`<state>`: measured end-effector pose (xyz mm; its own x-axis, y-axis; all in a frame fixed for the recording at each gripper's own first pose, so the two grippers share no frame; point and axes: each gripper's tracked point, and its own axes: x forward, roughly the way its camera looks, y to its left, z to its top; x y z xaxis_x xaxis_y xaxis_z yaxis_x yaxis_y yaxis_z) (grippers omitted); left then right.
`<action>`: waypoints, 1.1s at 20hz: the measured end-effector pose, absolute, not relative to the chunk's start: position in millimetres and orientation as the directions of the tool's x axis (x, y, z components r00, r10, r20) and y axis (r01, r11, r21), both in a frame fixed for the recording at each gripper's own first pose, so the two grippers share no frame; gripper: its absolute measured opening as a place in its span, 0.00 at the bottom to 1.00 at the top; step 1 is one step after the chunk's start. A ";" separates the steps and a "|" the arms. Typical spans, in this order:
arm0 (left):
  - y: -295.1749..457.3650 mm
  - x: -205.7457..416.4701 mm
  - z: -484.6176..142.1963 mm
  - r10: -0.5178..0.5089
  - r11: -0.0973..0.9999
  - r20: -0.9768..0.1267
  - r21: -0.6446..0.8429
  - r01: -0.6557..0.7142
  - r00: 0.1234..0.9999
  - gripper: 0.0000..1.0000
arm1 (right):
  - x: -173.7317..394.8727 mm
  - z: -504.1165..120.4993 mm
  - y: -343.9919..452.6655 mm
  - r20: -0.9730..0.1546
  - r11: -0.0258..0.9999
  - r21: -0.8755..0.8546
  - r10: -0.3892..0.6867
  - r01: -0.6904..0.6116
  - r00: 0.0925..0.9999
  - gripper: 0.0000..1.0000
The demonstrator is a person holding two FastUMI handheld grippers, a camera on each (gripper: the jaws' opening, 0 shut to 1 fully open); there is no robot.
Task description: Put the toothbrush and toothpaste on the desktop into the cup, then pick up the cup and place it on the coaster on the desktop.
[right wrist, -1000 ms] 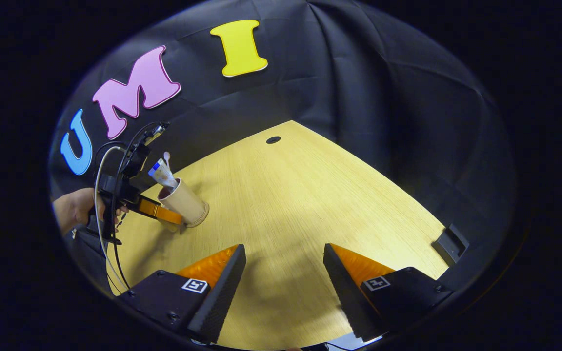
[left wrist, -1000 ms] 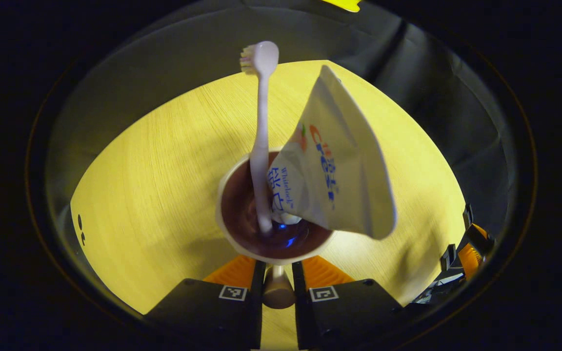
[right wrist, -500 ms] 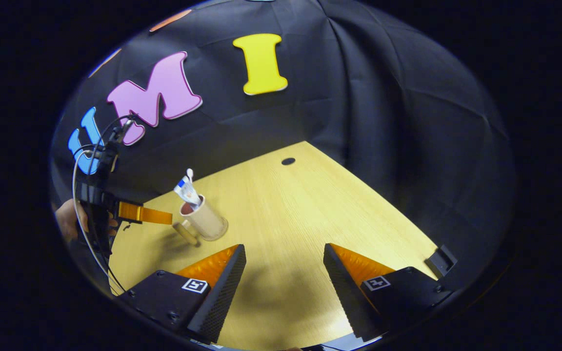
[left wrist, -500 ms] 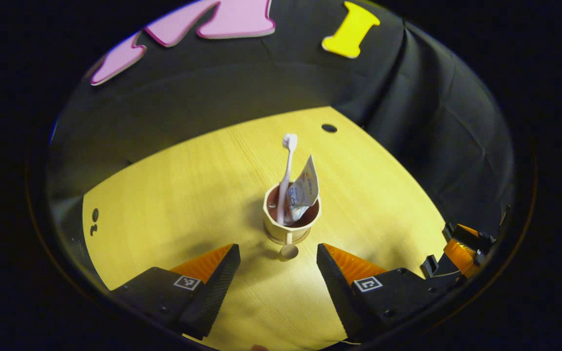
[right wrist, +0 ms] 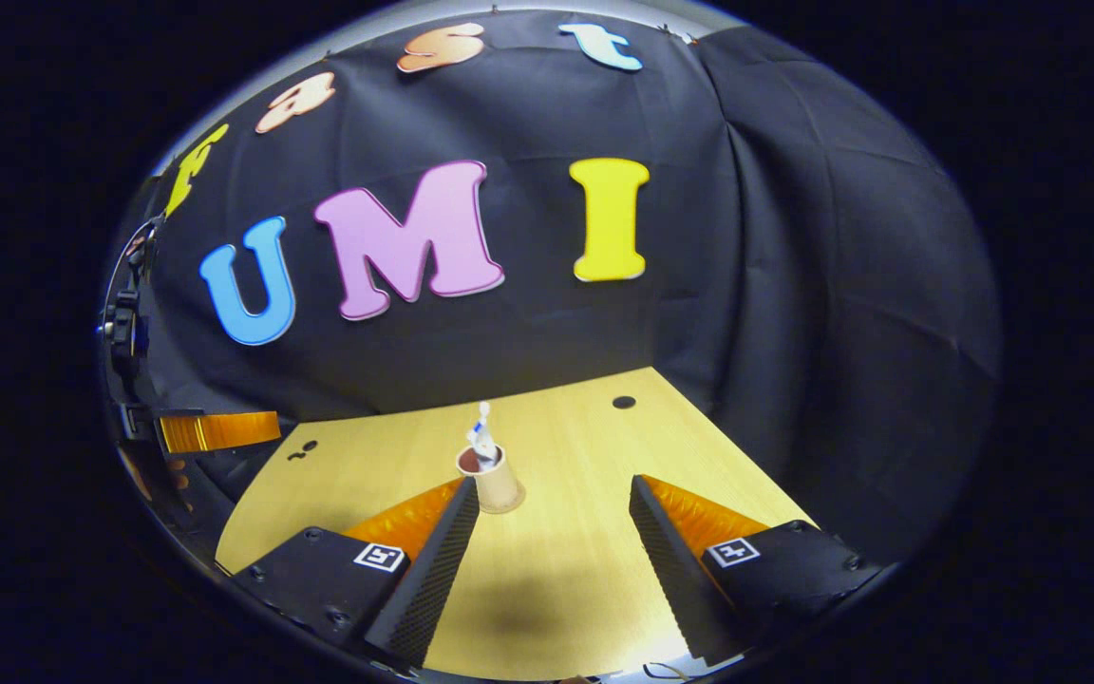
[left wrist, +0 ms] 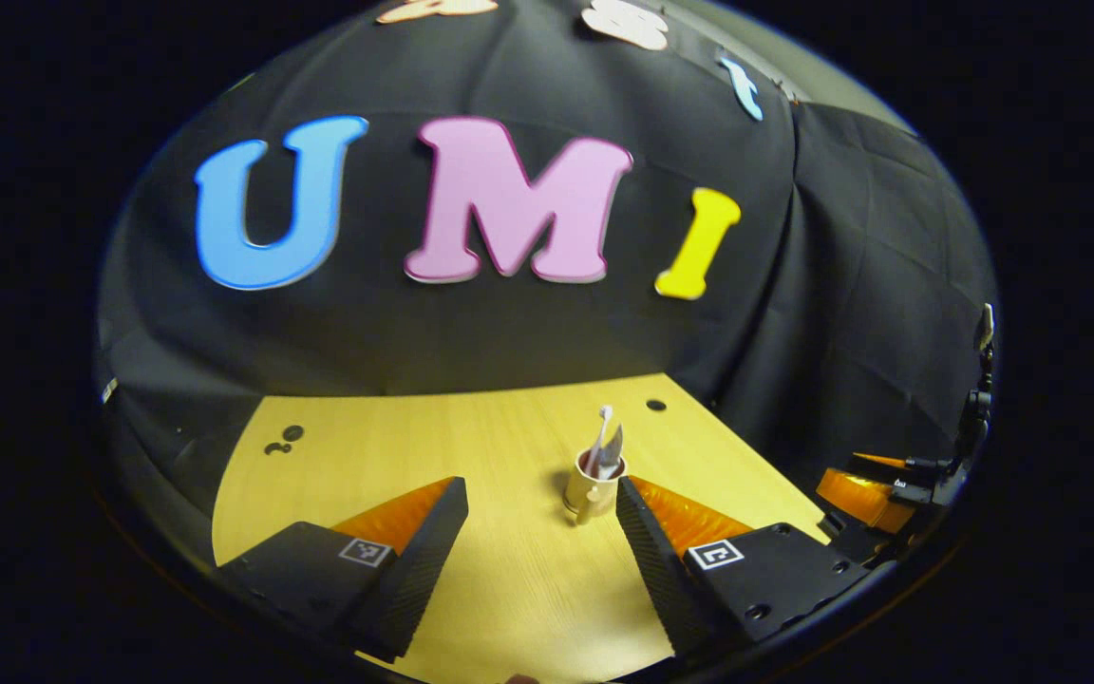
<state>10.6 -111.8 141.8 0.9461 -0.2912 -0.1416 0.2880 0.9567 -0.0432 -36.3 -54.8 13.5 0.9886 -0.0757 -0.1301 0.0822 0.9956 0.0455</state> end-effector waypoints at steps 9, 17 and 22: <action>-51.0 -131.5 130.6 -0.212 0.976 0.118 -0.018 0.215 0.970 0.97 | -104.6 18.7 23.9 -0.074 1.000 0.003 0.002 -0.002 0.997 0.98; -41.4 -173.4 113.7 -0.154 0.979 0.137 -0.114 0.170 0.978 0.97 | -130.2 19.5 34.1 -0.052 1.000 0.018 0.017 -0.016 0.998 0.98; -45.3 -179.8 120.3 -0.157 0.981 0.159 -0.089 0.173 0.975 0.97 | -134.4 31.5 30.5 -0.027 0.999 0.035 0.012 -0.011 1.000 0.98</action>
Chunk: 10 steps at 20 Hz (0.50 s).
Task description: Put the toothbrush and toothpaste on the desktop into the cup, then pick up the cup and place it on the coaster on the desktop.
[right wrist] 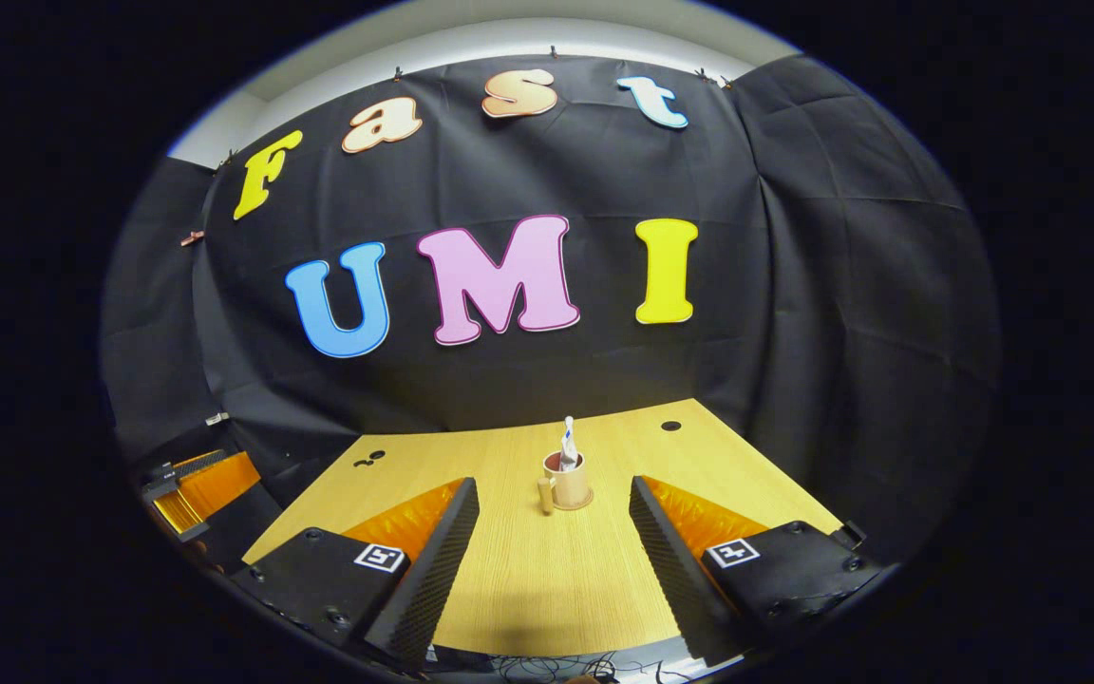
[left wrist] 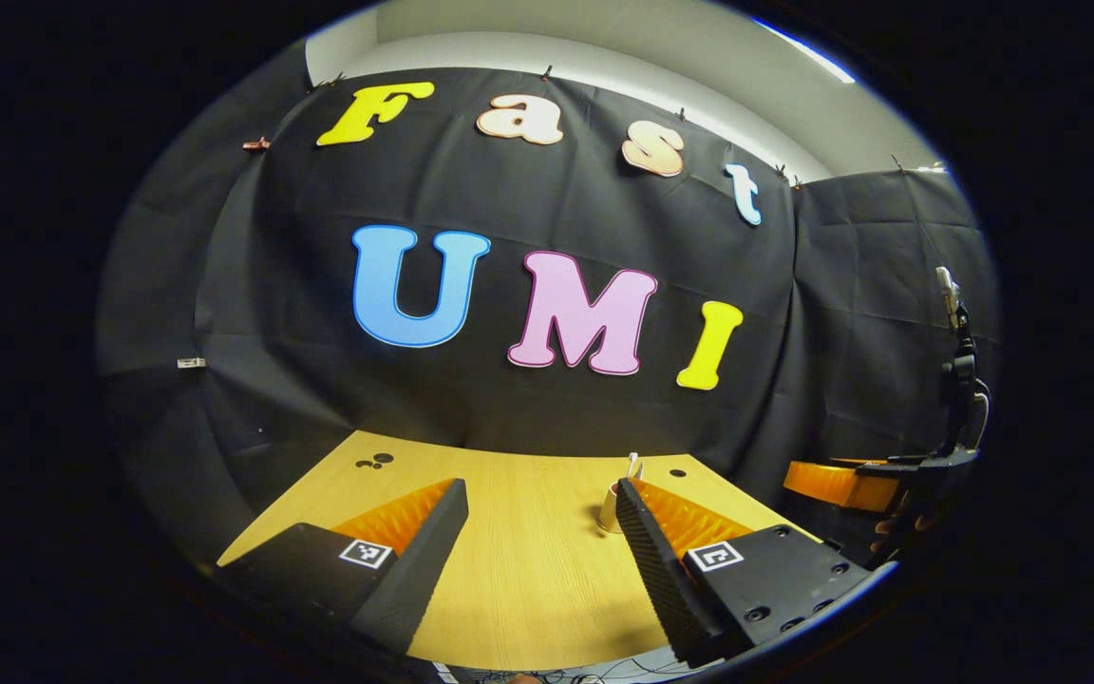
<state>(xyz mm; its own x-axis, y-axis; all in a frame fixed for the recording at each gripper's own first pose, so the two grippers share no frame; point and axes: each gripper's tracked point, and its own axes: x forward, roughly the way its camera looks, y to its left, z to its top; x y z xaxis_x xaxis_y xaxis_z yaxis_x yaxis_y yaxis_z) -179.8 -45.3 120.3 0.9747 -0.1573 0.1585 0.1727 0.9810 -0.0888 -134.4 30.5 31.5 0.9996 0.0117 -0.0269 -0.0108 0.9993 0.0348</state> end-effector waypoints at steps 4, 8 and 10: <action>-49.4 -180.6 121.0 -0.161 0.981 0.161 -0.083 0.176 0.974 0.97 | -135.2 35.5 31.6 -0.014 0.999 0.032 0.015 -0.015 1.000 0.98; -49.4 -180.1 120.6 -0.160 0.981 0.166 -0.083 0.176 0.973 0.97 | -134.8 34.1 33.1 -0.015 1.000 0.023 0.019 -0.018 1.000 0.98; -48.6 -177.5 117.3 -0.158 0.980 0.157 -0.095 0.174 0.975 0.97 | -132.5 31.3 33.7 -0.019 1.000 0.018 0.021 -0.021 1.000 0.98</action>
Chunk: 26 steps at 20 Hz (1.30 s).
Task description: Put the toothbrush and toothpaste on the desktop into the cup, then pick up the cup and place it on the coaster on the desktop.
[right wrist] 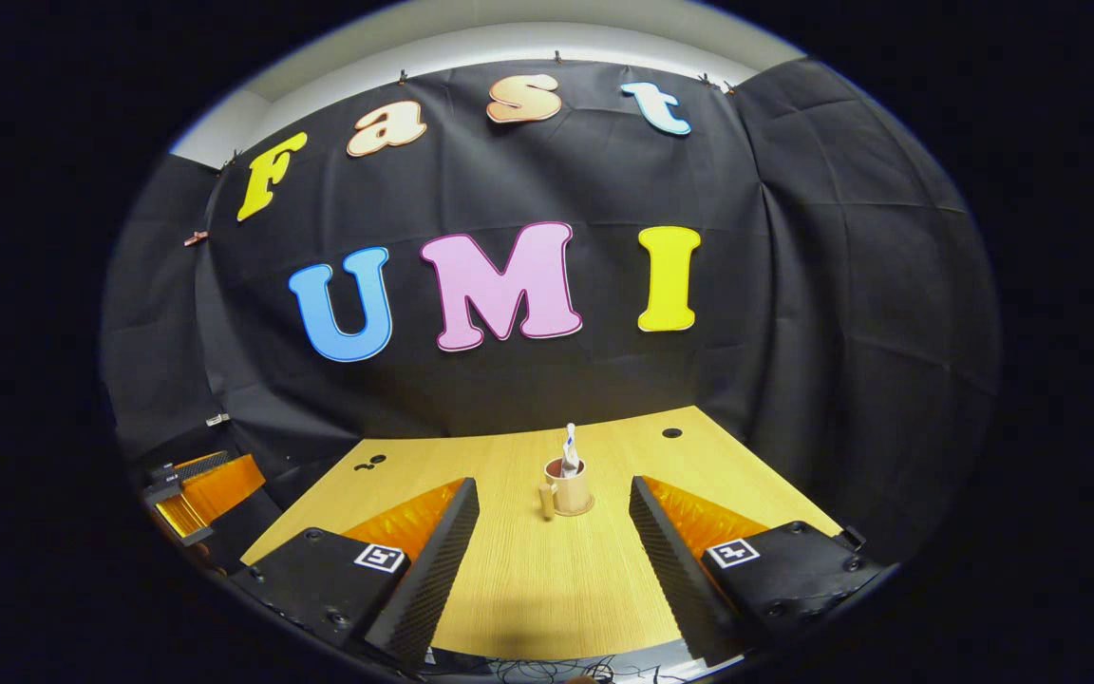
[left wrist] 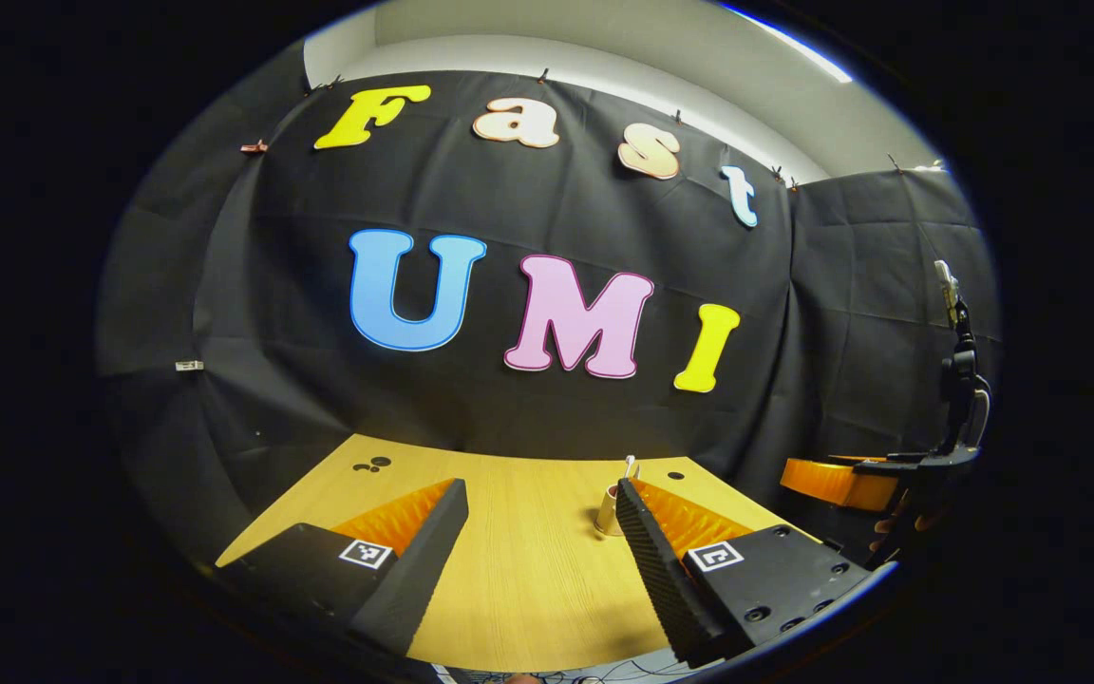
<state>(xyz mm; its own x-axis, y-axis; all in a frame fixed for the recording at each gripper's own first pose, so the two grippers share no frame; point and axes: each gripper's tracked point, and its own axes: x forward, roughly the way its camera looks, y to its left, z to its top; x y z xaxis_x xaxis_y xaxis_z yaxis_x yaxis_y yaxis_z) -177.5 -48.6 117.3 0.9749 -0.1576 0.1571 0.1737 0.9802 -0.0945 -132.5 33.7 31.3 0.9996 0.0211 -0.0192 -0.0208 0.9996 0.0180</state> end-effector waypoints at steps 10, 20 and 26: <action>-23.3 -164.0 147.2 -0.063 0.983 0.267 -0.148 0.106 0.962 0.97 | -115.3 20.2 38.7 0.000 0.999 -0.004 0.041 -0.041 0.999 0.98; -13.2 -161.2 152.8 -0.019 0.981 0.298 -0.177 0.075 0.954 0.92 | -98.0 47.7 56.5 0.146 0.997 -0.051 0.063 -0.056 0.987 0.98; -16.7 -170.8 162.7 -0.032 0.991 0.378 -0.111 0.079 0.925 0.97 | -91.1 47.8 52.3 0.151 0.998 -0.047 0.050 -0.044 0.987 0.98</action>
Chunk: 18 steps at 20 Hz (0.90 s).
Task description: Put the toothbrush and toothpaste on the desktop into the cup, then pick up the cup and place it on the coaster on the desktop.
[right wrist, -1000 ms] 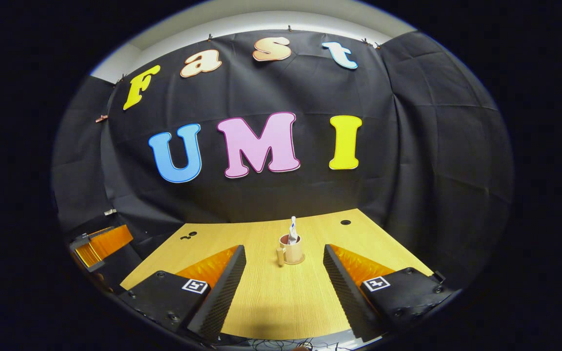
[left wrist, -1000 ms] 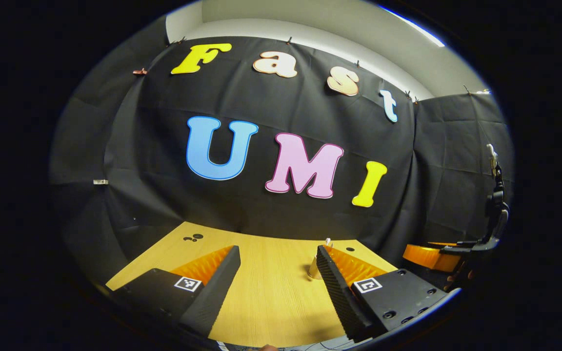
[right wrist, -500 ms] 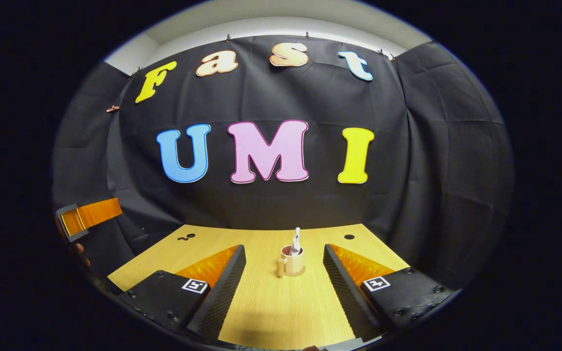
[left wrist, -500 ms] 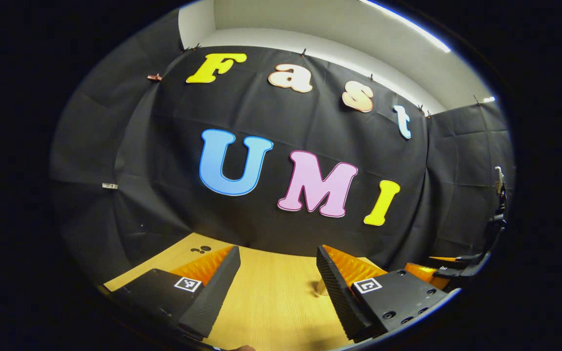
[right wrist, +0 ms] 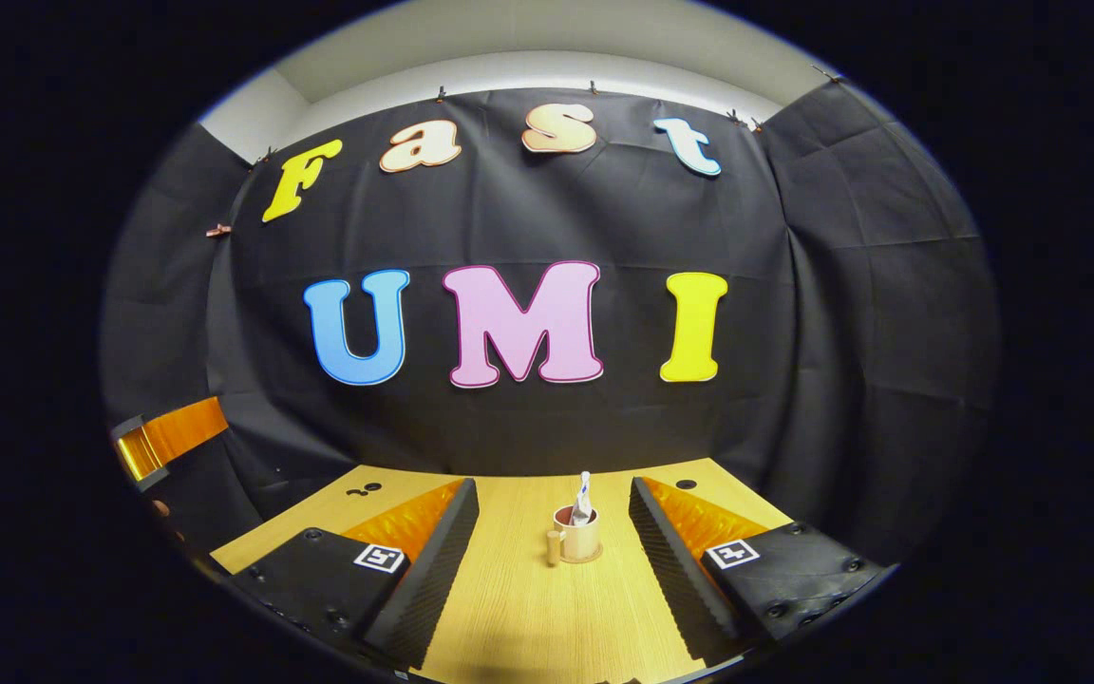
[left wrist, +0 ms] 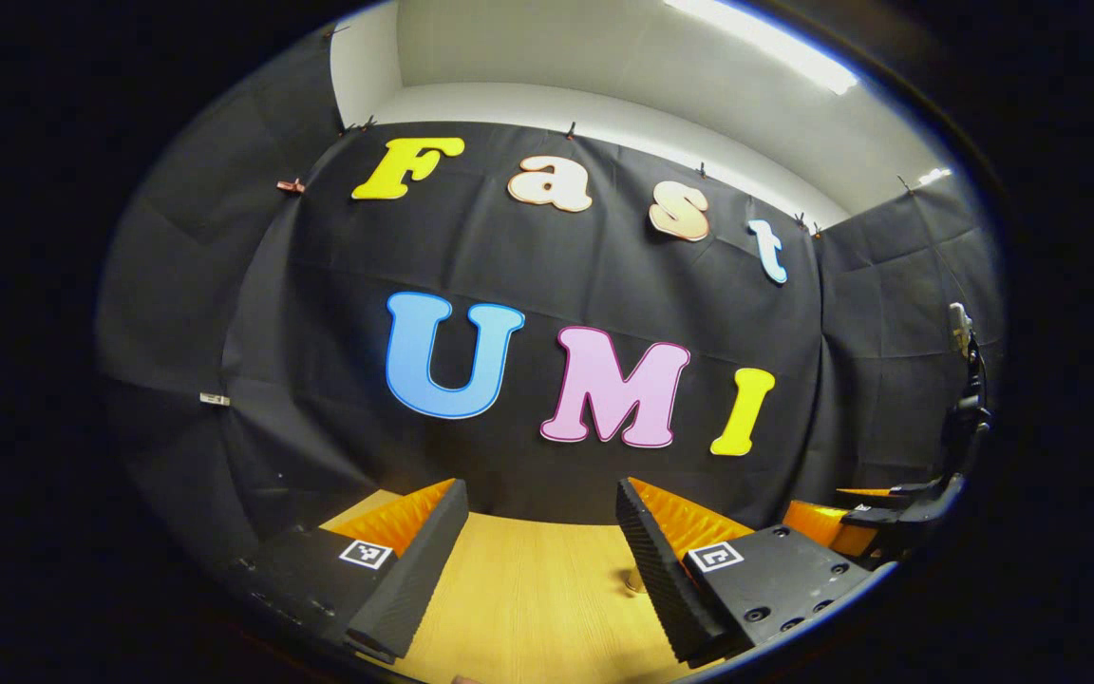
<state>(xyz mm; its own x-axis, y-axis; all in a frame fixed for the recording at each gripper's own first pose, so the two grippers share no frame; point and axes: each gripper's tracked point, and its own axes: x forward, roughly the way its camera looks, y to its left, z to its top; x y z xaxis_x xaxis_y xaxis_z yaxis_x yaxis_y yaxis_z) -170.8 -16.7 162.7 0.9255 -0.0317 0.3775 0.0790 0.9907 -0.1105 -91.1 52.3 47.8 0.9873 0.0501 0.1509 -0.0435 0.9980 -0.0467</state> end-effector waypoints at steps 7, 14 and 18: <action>-16.3 -168.4 161.1 -0.046 0.988 0.366 -0.124 0.098 0.929 0.97 | -84.3 49.9 46.7 0.154 0.999 -0.037 0.038 -0.033 0.987 0.98; -16.7 -171.4 160.1 -0.049 0.991 0.365 -0.099 0.091 0.930 0.97 | -81.1 45.9 53.2 0.143 0.999 -0.028 0.048 -0.045 0.988 0.98; -16.3 -176.5 160.5 -0.046 0.991 0.364 -0.099 0.088 0.930 0.97 | -79.9 44.2 55.2 0.136 0.998 -0.020 0.053 -0.051 0.989 0.98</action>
<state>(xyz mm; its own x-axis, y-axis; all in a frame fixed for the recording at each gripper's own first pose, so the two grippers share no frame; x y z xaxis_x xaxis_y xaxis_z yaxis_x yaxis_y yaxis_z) -176.5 -16.3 160.5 0.9304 -0.0461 0.3636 0.0880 0.9912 -0.0993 -79.9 55.2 44.2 0.9892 0.0534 0.1363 -0.0512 0.9985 -0.0196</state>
